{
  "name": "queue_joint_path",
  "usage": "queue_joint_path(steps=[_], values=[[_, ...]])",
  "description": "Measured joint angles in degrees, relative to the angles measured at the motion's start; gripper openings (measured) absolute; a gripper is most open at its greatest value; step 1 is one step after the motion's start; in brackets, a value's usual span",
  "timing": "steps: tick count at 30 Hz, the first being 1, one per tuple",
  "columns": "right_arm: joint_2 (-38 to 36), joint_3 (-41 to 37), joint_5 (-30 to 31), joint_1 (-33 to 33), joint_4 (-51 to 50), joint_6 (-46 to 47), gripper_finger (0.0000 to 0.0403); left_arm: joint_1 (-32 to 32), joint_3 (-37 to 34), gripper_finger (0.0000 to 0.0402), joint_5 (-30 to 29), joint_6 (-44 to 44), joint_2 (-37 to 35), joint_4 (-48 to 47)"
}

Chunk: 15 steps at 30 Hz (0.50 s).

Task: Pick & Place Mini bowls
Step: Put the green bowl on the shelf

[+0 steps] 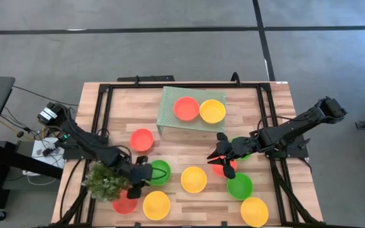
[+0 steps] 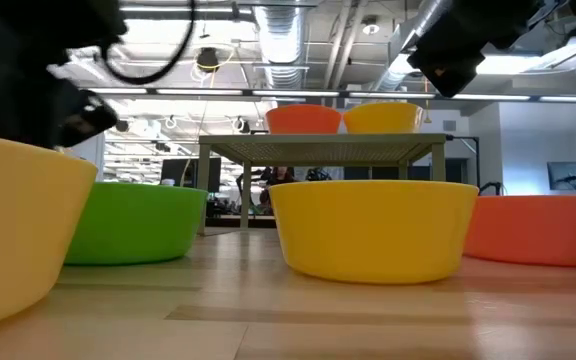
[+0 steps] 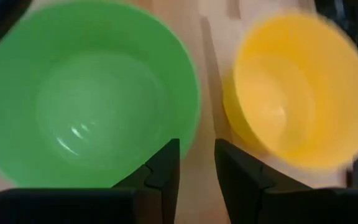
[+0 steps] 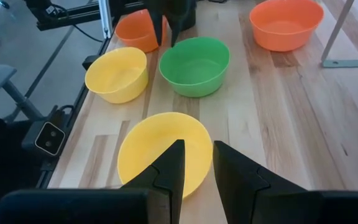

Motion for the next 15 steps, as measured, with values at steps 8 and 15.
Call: queue_joint_path(steps=[8,15], values=[[0.02,0.00,0.01,0.00,-0.67,0.00,0.0079,-1.07,-0.99,0.0102,-7.40,7.54,0.02,0.53],[0.02,0.00,0.01,0.00,-0.67,-0.02,0.0079,-1.08,-0.99,0.0102,-4.61,8.47,0.02,1.80]])
